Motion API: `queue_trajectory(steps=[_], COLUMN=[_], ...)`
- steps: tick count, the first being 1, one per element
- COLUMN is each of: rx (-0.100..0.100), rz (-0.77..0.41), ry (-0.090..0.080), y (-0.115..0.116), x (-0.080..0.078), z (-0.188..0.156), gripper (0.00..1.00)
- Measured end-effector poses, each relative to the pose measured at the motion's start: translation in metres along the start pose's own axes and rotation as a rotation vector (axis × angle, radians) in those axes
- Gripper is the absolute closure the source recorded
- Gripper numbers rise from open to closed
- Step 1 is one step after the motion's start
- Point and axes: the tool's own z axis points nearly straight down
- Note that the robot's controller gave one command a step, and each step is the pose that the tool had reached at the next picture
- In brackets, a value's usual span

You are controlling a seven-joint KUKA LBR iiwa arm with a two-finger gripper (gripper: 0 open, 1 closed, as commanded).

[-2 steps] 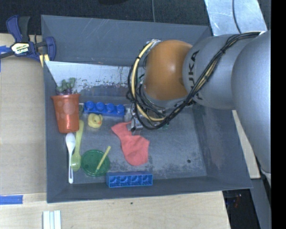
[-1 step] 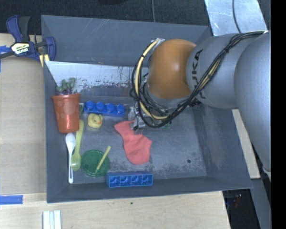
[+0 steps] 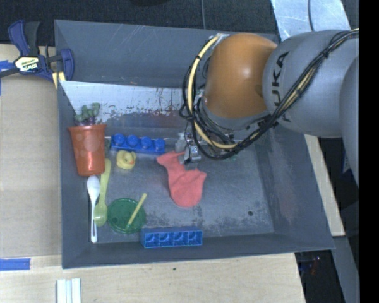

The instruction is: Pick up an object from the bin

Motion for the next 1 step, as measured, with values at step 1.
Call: queue_trajectory(steps=[1], rx=[0.000], rz=[0.019], ry=[-0.001], y=[0.0055], x=[-0.0089], z=[-0.0913], gripper=[1.00])
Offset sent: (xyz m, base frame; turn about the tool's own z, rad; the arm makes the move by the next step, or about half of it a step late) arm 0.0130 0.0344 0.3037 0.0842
